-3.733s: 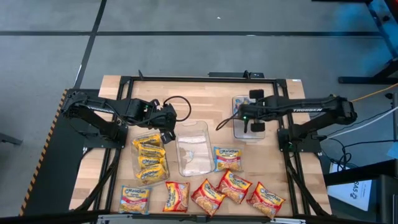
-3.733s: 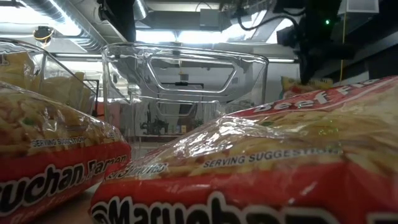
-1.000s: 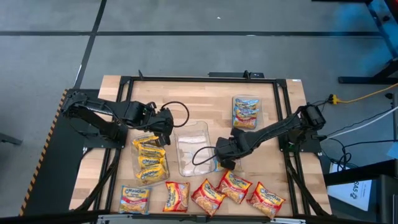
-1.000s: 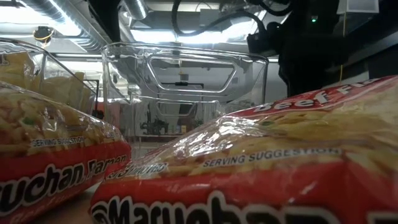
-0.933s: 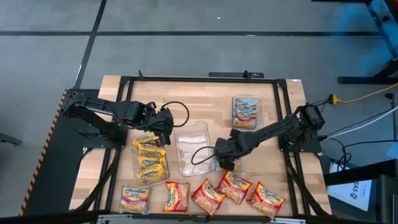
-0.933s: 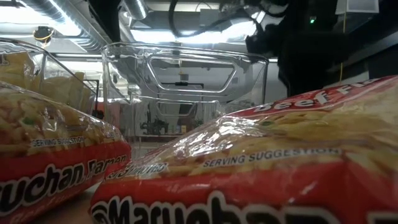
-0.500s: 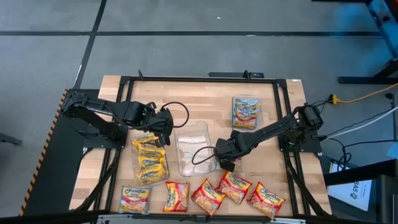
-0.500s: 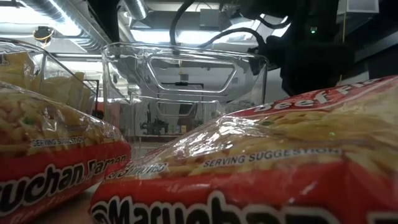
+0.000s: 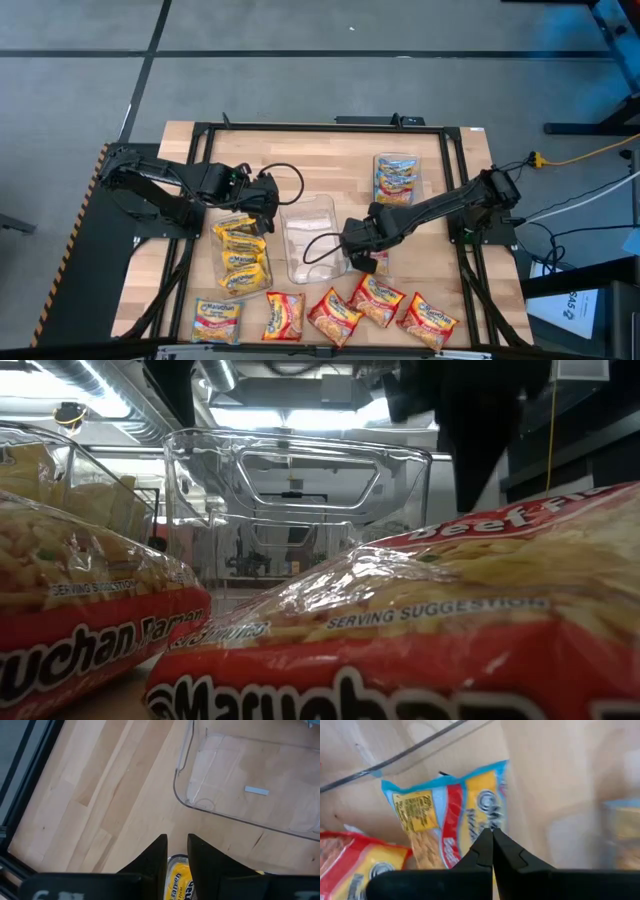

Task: Sort Maruchan noodles
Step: Put the blue noodle pack into the right transparent bin

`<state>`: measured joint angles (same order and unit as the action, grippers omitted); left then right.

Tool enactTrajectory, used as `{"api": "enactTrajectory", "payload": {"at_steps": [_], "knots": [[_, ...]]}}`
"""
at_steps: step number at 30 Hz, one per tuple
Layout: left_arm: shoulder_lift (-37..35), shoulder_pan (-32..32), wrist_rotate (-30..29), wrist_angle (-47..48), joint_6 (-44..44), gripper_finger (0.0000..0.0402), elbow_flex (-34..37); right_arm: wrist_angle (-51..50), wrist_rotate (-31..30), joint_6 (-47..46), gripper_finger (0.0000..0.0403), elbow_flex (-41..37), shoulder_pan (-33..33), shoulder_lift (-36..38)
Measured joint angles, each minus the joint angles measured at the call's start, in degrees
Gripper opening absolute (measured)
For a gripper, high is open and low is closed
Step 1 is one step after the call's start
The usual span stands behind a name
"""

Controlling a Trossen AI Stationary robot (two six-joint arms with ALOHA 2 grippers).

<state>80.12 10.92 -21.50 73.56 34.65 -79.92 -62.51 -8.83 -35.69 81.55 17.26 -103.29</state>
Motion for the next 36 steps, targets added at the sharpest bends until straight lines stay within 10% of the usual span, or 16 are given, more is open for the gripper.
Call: {"api": "enactTrajectory", "payload": {"at_steps": [10, 23, 36], "knots": [[0.0, 0.16, -0.39, 0.37, 0.86, 0.0069, 0.0, -4.6, 2.87, -2.89, 0.0011, 1.17, 0.48, 0.05], [0.0, 0.37, -0.5, 0.37, 0.83, 0.0069, 0.0, 6.94, 3.63, -5.04, 0.0173, -6.23, -0.17, 0.03], [0.0, 0.37, -0.5, 0.37, 0.81, 0.0069, 0.0, 13.01, 1.2, -9.09, 0.0156, -13.04, -0.92, 0.01]]}}
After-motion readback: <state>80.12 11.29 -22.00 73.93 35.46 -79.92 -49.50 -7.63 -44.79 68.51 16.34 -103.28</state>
